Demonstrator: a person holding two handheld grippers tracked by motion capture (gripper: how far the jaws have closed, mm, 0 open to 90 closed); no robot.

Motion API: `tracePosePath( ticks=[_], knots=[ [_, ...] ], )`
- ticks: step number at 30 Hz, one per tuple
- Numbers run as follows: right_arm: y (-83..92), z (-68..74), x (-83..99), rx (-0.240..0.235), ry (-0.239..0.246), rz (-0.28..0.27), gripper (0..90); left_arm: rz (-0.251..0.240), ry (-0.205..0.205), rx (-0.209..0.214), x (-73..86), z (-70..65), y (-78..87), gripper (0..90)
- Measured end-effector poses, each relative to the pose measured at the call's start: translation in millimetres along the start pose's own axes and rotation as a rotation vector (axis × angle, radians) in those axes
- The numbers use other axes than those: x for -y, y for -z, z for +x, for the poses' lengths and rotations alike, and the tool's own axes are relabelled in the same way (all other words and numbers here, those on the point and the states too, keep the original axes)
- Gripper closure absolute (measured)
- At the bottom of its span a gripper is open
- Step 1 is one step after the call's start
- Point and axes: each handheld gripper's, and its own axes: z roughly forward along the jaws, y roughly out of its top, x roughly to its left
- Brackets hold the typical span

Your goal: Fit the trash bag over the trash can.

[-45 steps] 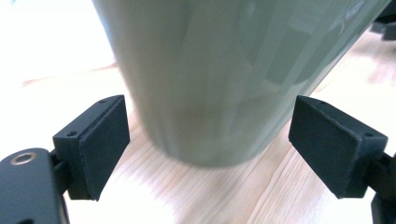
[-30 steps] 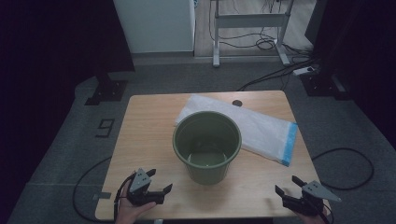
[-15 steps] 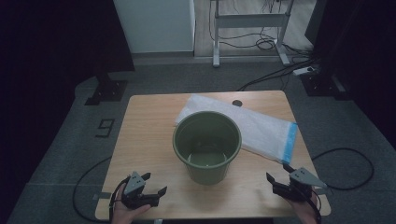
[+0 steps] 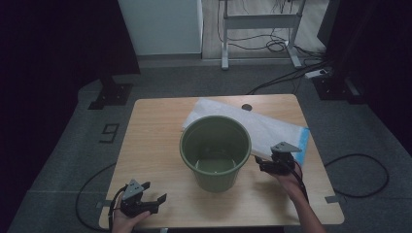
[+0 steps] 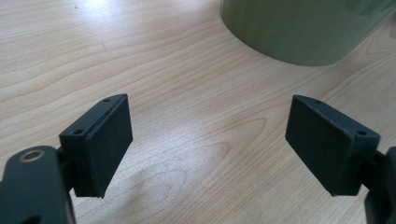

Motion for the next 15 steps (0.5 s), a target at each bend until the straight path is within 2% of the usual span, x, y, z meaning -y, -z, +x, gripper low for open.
tracePosePath(
  ticks=[3,6,7,10,15],
  knots=[
    [-9.7,0.6,-2.0,0.003,0.011,0.014,22.2,0.006,-0.004,0.004,0.7,-0.3,-1.0,15.0],
    [-25.9,-0.7,-0.3,-0.002,0.004,0.047,24.1,0.008,-0.015,0.029,1.0,-1.0,-2.0,15.2],
    [-25.9,-0.7,-0.3,-0.002,0.004,0.047,24.1,0.008,-0.018,0.032,1.0,-1.3,-2.2,15.2],
    [-37.2,-0.9,3.0,0.022,0.007,0.087,24.1,0.01,-0.02,0.039,1.0,-1.9,-3.3,15.2],
    [-47.2,-3.9,5.7,0.051,-0.013,0.112,28.6,0.034,-0.024,0.038,2.7,-1.6,-5.7,15.8]
  ],
)
